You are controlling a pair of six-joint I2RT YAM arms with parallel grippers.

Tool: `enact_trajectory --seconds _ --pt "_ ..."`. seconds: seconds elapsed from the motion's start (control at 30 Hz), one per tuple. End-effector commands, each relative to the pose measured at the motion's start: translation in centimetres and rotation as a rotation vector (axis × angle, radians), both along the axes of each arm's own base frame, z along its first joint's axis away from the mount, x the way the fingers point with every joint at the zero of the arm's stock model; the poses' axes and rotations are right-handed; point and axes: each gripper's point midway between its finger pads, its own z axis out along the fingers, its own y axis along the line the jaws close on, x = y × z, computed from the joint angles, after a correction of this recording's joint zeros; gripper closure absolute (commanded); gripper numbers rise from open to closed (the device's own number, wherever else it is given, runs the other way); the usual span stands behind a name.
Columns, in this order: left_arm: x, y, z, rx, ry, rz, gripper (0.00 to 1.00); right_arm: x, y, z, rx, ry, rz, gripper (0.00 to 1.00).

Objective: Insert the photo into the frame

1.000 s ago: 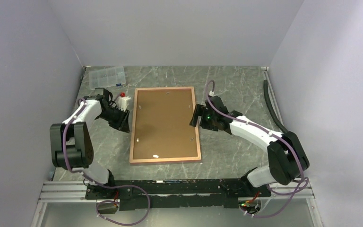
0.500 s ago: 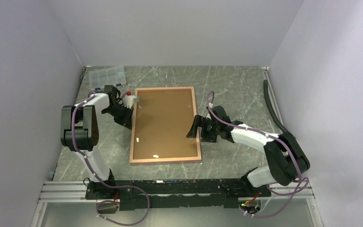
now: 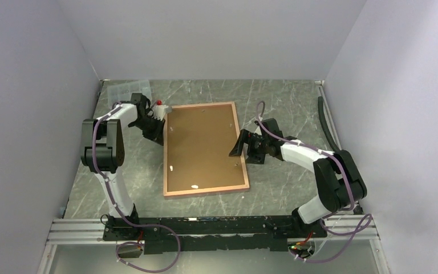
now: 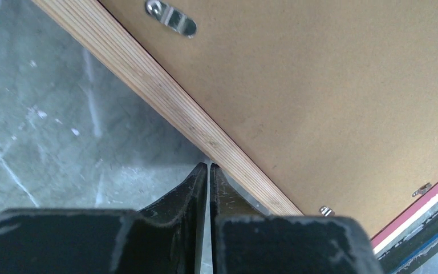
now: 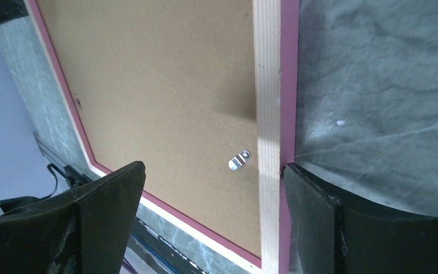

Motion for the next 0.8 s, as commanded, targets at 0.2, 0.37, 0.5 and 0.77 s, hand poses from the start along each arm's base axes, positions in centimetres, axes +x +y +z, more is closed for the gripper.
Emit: enact_trajectory --seconds 0.2,0.37,0.5,0.77 --pt "5.3 -3.5 2.8 -0.128 -0.120 0.032 0.88 1.4 1.2 2.5 0.120 -0.022 0.006 0.07" --pt "6.8 -3.7 2.3 -0.118 -0.135 0.041 0.88 0.2 1.2 1.6 0.143 0.014 -0.002 0.08" --pt "6.8 -3.8 3.4 -0.121 -0.144 0.035 0.89 0.4 0.2 2.0 0.089 -0.009 -0.030 0.07" --pt "3.3 0.0 9.5 -0.164 -0.102 0.090 0.69 3.1 -1.8 8.8 -0.006 -0.221 -0.128 0.05"
